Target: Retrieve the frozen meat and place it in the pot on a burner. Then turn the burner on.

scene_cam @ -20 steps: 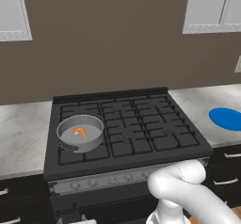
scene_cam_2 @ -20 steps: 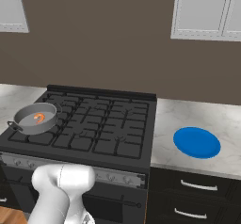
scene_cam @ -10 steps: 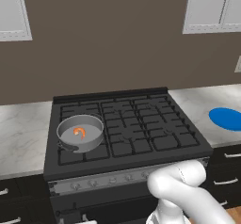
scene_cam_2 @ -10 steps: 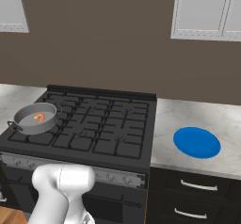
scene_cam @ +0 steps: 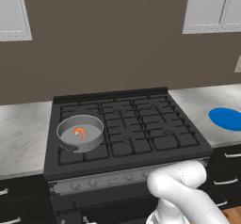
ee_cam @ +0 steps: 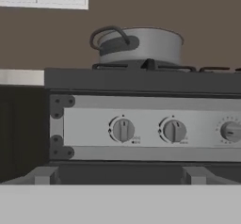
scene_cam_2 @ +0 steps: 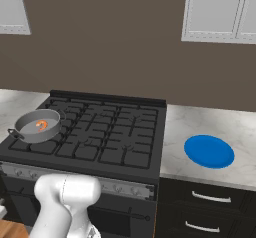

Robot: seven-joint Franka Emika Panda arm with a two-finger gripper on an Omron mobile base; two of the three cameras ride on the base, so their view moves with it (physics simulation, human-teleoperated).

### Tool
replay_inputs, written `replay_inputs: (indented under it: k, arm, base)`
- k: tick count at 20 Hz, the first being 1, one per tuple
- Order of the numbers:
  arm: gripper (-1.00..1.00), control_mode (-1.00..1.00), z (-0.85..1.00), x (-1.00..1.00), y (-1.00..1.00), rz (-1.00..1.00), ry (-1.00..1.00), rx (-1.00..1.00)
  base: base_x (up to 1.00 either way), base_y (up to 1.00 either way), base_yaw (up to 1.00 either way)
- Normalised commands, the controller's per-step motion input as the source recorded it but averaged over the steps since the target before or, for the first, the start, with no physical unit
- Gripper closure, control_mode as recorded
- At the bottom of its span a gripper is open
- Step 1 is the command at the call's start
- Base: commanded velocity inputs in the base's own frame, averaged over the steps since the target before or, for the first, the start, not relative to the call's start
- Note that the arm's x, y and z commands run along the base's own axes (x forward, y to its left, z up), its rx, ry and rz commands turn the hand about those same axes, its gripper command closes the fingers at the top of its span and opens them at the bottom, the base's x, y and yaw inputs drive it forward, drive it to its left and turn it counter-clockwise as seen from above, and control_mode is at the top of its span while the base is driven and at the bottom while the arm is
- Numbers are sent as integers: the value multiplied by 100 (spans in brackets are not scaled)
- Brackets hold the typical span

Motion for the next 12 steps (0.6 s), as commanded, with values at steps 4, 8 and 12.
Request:
replay_inputs:
  k: [4, 8, 12]
  arm:
    - [-100, -100, -14, 13, 0, 0, 0, 0]
    - [-100, -100, -2, 21, 0, 0, 0, 0]
    - [-100, -100, 0, 23, 0, 0, 0, 1]
  base:
    - [0, 0, 0]
    - [0, 0, 0]
    - [0, 0, 0]
